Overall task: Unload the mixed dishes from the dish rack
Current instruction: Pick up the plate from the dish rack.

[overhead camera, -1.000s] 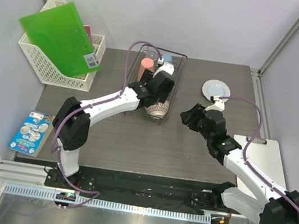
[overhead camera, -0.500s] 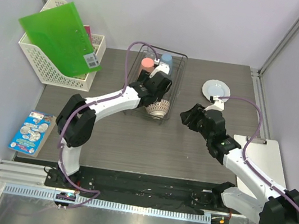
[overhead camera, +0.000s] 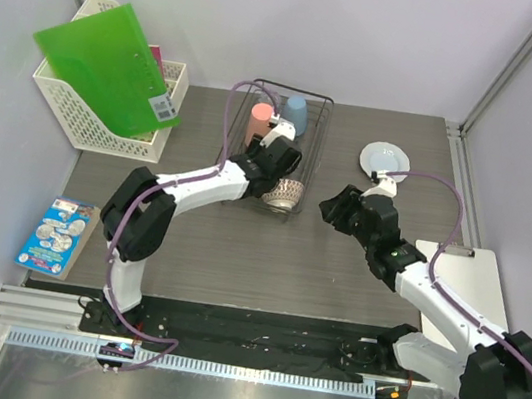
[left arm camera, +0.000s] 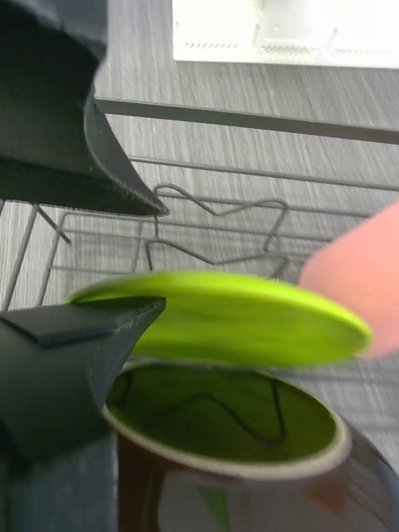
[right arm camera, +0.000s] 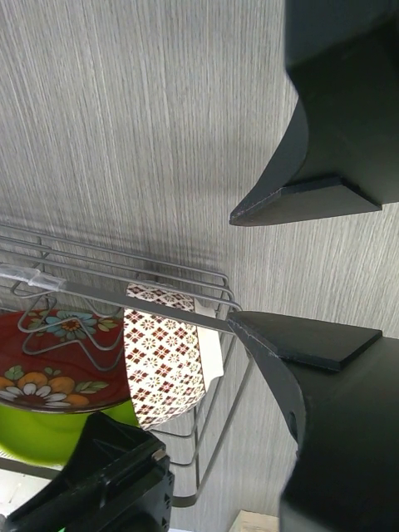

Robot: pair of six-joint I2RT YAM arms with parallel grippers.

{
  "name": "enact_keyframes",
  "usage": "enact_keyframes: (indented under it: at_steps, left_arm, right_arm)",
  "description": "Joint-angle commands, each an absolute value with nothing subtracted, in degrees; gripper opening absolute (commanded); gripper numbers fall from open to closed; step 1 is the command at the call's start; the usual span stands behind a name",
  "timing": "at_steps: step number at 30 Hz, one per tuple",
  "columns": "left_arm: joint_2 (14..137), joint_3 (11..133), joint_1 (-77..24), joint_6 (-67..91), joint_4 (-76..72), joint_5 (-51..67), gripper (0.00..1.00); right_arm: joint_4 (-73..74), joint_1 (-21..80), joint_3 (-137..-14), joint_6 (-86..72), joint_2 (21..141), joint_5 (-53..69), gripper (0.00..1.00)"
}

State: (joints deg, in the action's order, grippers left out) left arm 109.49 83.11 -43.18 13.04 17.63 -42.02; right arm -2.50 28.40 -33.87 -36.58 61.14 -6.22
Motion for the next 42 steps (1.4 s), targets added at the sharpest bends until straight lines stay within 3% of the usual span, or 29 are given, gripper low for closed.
enact_keyframes:
  at_steps: [1,21,28,31,32,42]
  left_arm:
    - [106.61,79.28,-44.12,10.81,13.98,-47.8,0.41]
    - [100.9,70.05,-44.38,10.28,1.15,-54.32,0.17]
    - [101.42,68.56,-44.38,9.84,-1.84,-54.84,0.14]
    - [101.69,67.94,-44.38,10.19,-2.81,-55.72,0.07]
    - [101.52,67.42,-44.38,10.37,-3.16,-55.9,0.01]
    - [93.96,66.62,-44.38,7.82,-5.54,-57.13,0.0]
  right_arm:
    - [-5.62,28.65,-33.75,-37.26,61.79,-5.8,0.51]
    - [-6.5,28.65,-34.19,-37.18,63.46,-5.63,0.5]
    - [-6.68,28.56,-34.36,-37.18,63.72,-5.45,0.51]
    - [-6.59,28.65,-34.36,-37.26,63.72,-5.54,0.51]
    - [-6.59,28.57,-34.37,-37.27,63.72,-5.45,0.51]
    - [-7.12,28.56,-34.63,-37.7,64.33,-5.19,0.51]
